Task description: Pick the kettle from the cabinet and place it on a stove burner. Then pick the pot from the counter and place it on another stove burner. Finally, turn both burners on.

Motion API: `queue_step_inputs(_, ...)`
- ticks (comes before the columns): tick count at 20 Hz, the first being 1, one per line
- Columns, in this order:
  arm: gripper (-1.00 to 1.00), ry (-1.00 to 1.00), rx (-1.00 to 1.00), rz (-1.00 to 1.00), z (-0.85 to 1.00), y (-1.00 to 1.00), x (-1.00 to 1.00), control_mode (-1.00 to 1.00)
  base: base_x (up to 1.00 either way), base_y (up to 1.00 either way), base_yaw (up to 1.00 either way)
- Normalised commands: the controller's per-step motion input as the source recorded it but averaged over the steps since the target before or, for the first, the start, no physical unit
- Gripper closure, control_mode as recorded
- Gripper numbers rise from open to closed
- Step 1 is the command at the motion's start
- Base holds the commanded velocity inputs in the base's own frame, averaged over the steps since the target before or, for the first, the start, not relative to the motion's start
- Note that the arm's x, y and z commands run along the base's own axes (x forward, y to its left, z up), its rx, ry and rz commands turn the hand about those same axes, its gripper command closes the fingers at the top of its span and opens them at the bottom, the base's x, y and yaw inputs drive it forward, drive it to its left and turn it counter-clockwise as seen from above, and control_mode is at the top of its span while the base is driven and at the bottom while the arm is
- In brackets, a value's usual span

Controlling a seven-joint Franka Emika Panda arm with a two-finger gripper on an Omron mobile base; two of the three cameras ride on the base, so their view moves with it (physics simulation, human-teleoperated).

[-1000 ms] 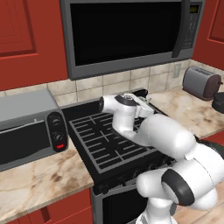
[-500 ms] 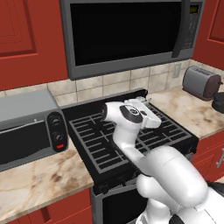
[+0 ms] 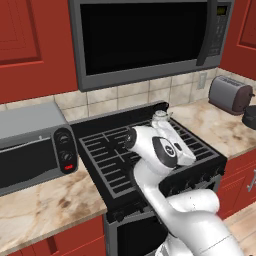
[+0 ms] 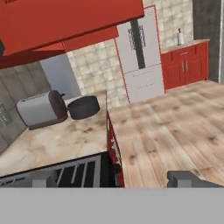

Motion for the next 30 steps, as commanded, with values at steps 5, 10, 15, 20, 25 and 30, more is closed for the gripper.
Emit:
queue_step_inputs(5, -1.00, -0.11, 0.18, 0.00, 0.02, 0.00, -0.58, -1.00, 0.00, 0.00, 0.00)
queue_step_inputs(10, -1.00, -0.05, 0.17, 0.03, 0.20, -0.01, -0.47, -1.00, 0.00, 0.00, 0.00)
queue_step_inputs(15, -1.00, -0.04, 0.16, 0.03, 0.32, 0.00, -0.41, -1.00, 0.00, 0.00, 0.00)
queue_step_inputs(20, -1.00, -0.07, 0.14, 0.06, 0.08, -0.09, -0.40, -1.00, 0.00, 0.00, 0.00)
queue_step_inputs(25, -1.00, 0.00, 0.03, 0.03, 0.00, -0.03, -0.03, -1.00, 0.00, 0.00, 0.00)
queue_step_inputs(30, -1.00, -0.03, 0.00, 0.00, 0.00, 0.00, -0.09, -1.00, 0.00, 0.00, 0.00)
